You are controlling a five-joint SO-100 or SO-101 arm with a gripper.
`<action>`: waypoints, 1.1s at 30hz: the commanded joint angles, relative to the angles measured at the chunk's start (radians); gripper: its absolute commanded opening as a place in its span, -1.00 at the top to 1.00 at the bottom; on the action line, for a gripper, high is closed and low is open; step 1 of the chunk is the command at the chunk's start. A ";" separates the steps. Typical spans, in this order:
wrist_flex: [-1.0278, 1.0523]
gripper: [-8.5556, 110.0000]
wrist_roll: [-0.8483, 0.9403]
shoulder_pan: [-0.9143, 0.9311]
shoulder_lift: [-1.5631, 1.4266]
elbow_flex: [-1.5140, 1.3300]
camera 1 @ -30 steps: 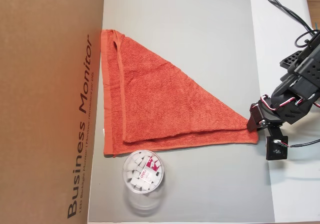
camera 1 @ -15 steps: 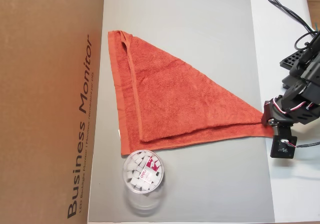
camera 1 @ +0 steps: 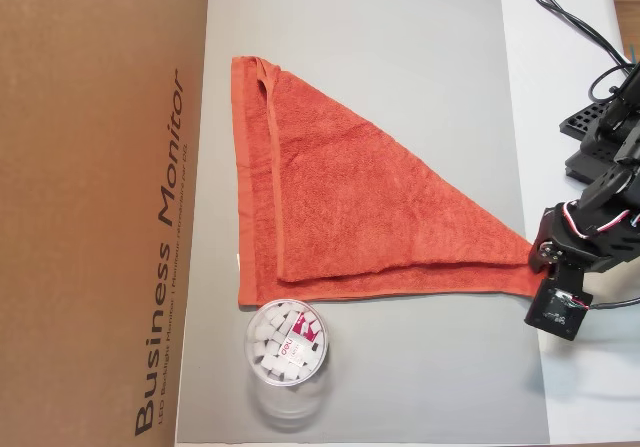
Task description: Fold the blanket.
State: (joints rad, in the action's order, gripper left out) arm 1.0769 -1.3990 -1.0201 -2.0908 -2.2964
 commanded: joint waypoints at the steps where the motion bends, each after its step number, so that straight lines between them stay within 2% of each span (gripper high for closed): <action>1: 0.118 0.86 -0.100 0.003 -0.018 0.126; 7: 0.252 0.86 -0.236 0.025 -0.018 0.261; 14: 0.341 0.86 -0.302 0.098 -0.049 0.396; 26: 0.334 0.86 -0.288 0.393 -0.109 0.548; 33: 0.333 0.86 -0.287 0.526 0.005 0.716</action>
State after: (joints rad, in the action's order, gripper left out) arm 1.4159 -1.6935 -0.5292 -2.1123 -1.6828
